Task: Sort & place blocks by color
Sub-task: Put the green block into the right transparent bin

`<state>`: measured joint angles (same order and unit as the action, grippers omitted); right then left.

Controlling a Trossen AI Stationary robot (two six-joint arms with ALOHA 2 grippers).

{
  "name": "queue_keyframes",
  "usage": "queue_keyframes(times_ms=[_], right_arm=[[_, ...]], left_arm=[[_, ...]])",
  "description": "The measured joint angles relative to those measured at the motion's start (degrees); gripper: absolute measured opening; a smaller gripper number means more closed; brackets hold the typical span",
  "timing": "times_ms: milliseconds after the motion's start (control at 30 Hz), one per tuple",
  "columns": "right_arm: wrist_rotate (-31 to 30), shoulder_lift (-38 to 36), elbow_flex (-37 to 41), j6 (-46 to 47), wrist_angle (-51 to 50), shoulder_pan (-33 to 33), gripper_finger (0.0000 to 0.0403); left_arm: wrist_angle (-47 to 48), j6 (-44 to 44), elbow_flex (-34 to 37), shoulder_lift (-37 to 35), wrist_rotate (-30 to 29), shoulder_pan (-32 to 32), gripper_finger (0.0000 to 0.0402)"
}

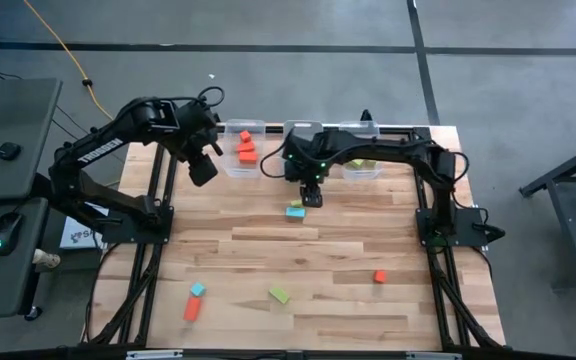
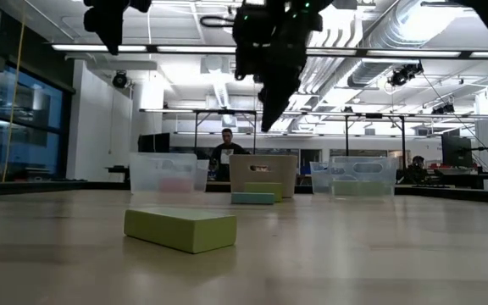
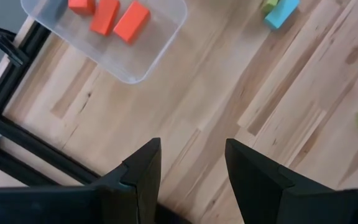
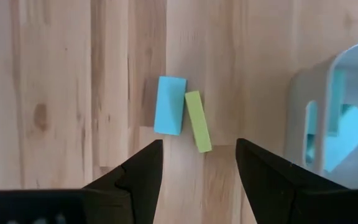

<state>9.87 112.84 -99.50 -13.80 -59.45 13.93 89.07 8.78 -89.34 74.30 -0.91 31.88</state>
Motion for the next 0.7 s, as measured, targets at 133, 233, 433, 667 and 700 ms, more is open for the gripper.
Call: queue_keyframes(times_ms=[133,233,433,667,700], right_arm=[[-0.46,3.1,0.0,-0.18,-0.49,-0.24,0.0193],[-0.76,4.82,0.0,-0.23,-0.68,-0.38,0.0193],[-2.75,7.85,0.0,-1.63,-0.52,-0.48,0.0193],[-2.83,9.11,0.29,-2.74,1.84,-0.48,0.0193],[-2.84,9.11,0.64,-2.9,2.68,-0.48,0.0193]], left_arm=[[-0.12,-0.05,1.47,-0.04,-0.01,0.0,0.0156],[-0.28,-1.21,2.28,-0.06,-0.02,0.0,0.0156],[-0.62,-1.5,2.62,-0.04,-0.03,0.0,0.0156],[-0.7,-1.51,2.62,-0.04,-0.04,0.0,0.0156],[-0.7,-1.5,2.63,-0.04,-0.02,0.01,0.0156]])
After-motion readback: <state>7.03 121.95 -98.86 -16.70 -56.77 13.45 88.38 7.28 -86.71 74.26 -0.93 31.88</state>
